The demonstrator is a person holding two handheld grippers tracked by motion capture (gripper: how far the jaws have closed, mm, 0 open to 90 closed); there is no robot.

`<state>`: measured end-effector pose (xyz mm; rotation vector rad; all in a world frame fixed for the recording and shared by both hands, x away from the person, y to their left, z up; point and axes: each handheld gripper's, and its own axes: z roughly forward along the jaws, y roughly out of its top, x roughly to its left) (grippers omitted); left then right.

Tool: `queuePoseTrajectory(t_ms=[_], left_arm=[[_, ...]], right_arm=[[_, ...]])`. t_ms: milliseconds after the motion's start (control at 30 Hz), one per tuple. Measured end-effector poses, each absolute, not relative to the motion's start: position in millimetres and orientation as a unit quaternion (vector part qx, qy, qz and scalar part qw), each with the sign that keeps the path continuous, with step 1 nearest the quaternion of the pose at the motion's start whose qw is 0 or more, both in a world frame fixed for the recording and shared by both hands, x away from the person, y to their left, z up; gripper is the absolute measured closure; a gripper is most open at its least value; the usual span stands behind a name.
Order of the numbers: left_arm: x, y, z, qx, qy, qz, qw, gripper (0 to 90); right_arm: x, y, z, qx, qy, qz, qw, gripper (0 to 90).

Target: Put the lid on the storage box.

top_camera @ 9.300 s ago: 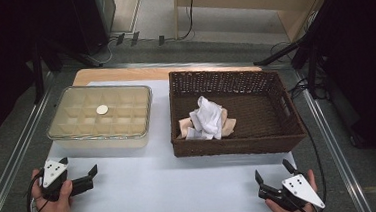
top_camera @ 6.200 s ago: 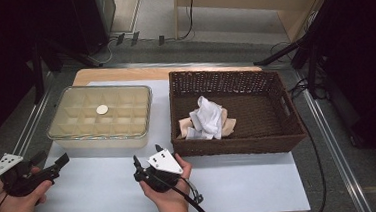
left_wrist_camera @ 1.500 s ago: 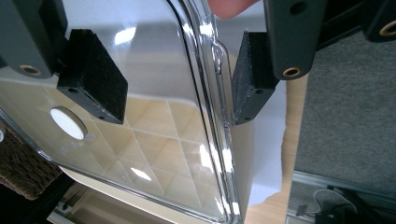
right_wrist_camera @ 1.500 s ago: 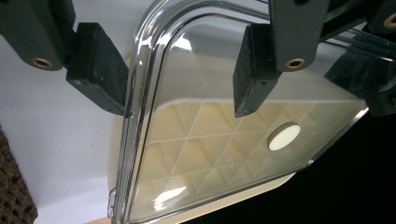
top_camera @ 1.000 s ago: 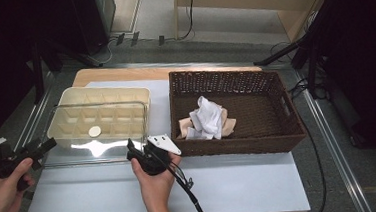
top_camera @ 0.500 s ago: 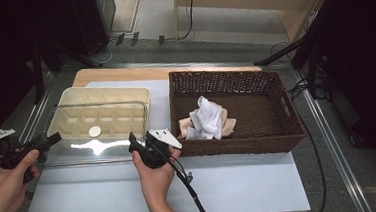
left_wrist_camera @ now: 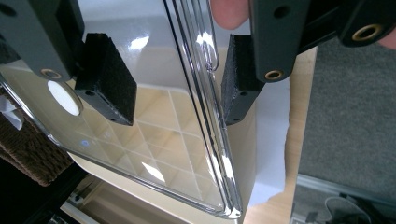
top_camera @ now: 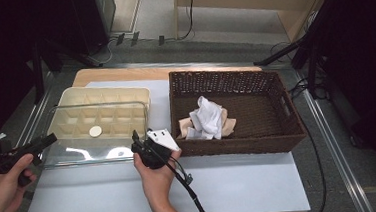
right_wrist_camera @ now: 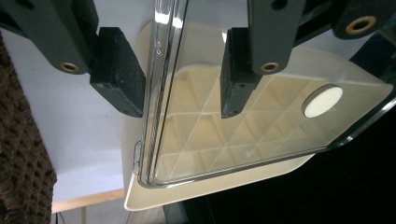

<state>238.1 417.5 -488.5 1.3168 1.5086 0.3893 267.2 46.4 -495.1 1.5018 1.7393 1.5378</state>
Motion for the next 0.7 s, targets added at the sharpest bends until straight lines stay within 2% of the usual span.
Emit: queuePoseTrajectory(t_ms=[200,700], left_arm=[[237.7,416.0,-486.2,0.542,0.616,0.171,0.545,50.7],[239.5,414.0,-488.2,0.549,0.603,0.178,0.551,50.5]], right_arm=[[266.6,44.2,-493.0,0.530,0.615,0.540,0.223,60.4],[266.1,40.2,-492.6,0.510,0.608,0.556,0.246,61.1]])
